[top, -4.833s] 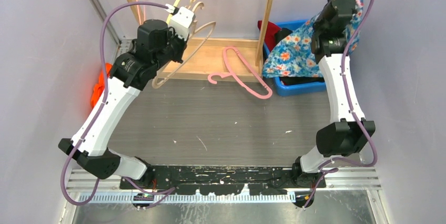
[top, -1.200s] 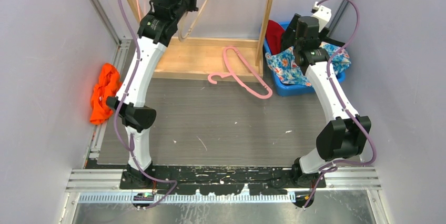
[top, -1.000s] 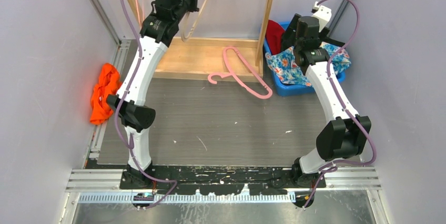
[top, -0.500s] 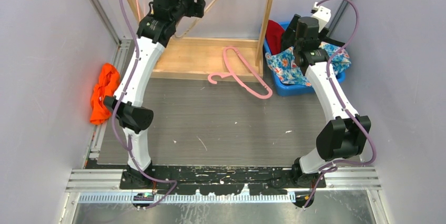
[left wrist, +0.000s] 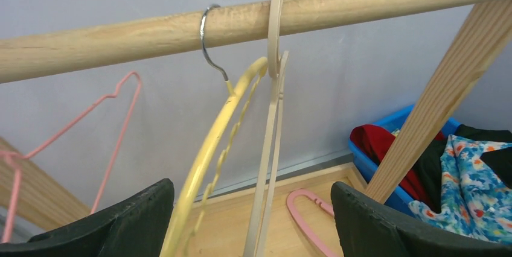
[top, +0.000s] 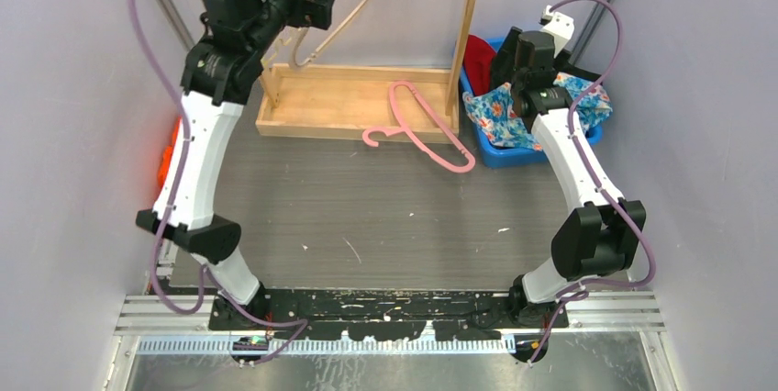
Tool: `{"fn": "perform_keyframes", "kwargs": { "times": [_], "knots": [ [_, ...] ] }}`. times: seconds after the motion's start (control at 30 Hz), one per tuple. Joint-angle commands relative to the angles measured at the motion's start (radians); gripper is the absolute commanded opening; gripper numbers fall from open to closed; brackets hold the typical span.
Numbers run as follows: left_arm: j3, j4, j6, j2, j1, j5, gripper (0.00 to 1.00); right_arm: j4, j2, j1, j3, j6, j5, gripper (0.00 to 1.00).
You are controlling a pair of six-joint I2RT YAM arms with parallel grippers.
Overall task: Remove the skirt from the hanger
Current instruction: Place the hanger at the clothesline.
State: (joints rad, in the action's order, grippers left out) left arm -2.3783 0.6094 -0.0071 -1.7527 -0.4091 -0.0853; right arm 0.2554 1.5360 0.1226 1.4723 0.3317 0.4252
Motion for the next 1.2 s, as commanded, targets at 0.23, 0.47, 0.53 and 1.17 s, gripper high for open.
{"fn": "perform_keyframes", "kwargs": {
  "times": [0.23, 0.47, 0.53, 1.17],
  "knots": [
    [0.229, 0.058, -0.093, 0.296, -0.019, 0.178, 0.99, -0.049, 0.009, 0.006, 0.016, -0.021, -0.008, 0.85],
    [0.451, 0.076, -0.119, 0.395, -0.189, 0.244, 0.99, -0.031, -0.033, 0.026, -0.026, -0.070, -0.012, 0.84],
    [0.515, 0.104, -0.108, 0.414, -0.222, 0.226, 1.00, -0.022, -0.059, 0.076, -0.062, -0.138, 0.010, 0.84],
    [0.896, 0.068, -0.120, 0.542, -0.281, 0.126, 1.00, 0.239, -0.082, 0.415, -0.108, -0.306, 0.024, 0.82]
  ]
}}
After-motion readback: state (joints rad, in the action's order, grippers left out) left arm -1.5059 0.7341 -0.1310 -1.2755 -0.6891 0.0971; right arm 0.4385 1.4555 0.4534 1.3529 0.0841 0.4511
